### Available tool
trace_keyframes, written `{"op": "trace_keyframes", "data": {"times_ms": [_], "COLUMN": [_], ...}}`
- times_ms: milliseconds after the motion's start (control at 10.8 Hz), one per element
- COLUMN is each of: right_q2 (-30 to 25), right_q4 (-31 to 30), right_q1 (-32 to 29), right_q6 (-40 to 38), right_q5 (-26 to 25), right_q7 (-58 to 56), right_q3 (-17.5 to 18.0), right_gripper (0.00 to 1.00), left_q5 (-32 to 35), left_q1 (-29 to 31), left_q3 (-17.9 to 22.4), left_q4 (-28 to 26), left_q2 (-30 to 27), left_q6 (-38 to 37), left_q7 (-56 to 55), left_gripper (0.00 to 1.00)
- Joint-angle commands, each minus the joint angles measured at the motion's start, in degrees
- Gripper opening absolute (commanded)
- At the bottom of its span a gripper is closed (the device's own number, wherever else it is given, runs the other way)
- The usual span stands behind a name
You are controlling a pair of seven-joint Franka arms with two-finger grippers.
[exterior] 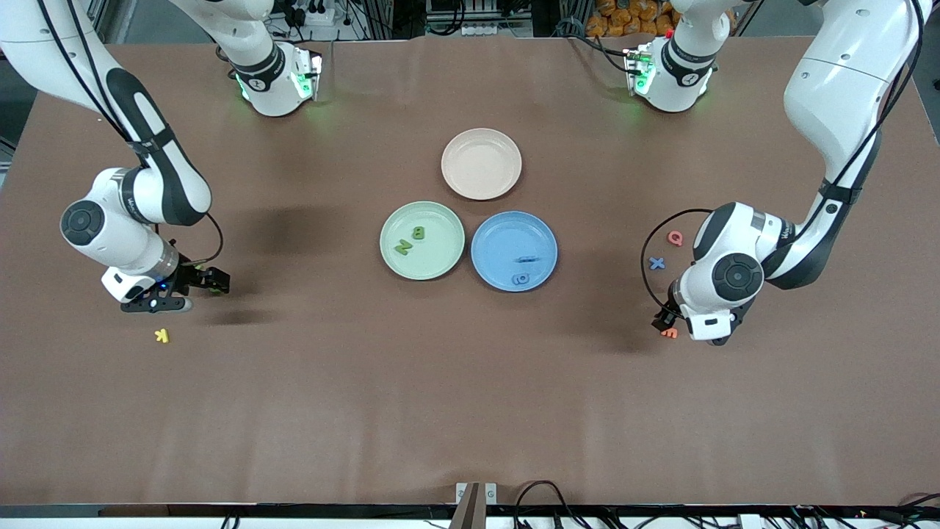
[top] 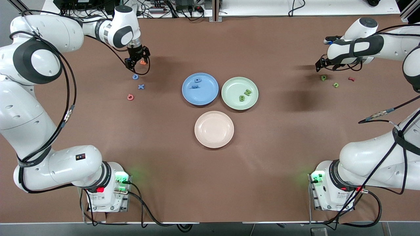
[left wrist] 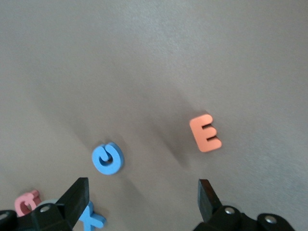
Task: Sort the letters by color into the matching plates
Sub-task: 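Move the right gripper to the green p while the left gripper reaches blue c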
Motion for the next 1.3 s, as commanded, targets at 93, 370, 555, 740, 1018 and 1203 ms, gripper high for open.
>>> {"op": "trace_keyframes", "data": {"times_ms": [93, 370, 555, 740, 1018, 1203], "right_q2": [2.8, 3.32, 3.77, 3.77, 3.68, 3.68], "right_q4": [-0.41, -0.41, -0.49, -0.58, -1.55, -1.72], "right_q1": [-1.52, -2.31, -2.84, -2.93, -2.93, -2.93], "right_q6": [3.39, 3.92, 4.36, 4.36, 4.53, 4.71], "right_q5": [-1.05, -1.05, -1.14, -1.23, -1.23, -1.31], "right_q7": [0.32, 0.32, 0.32, 0.24, 0.15, 0.06], "right_q3": [1.0, 1.0, 0.91, 0.91, 0.91, 0.91], "right_gripper": [1.0, 1.0, 0.98, 0.95, 0.89, 0.77], "left_q5": [2.87, 2.87, 2.87, 2.87, 8.03, 11.65], "left_q1": [3.73, 12.96, 14.21, 14.12, 15.51, 17.02], "left_q3": [-1.29, -8.31, -9.91, -9.91, -9.82, -9.82], "left_q4": [-4.49, -9.6, -11.61, -15.12, -19.26, -19.36], "left_q2": [-4.34, -6.03, -6.29, -8.04, -7.79, -7.52], "left_q6": [1.89, 7.8, 8.58, 11.65, 18.07, 18.08], "left_q7": [6.0, 7.26, 7.26, 7.26, 7.35, 7.35], "left_gripper": [0.78, 0.79, 0.79, 0.79, 0.79, 0.79]}}
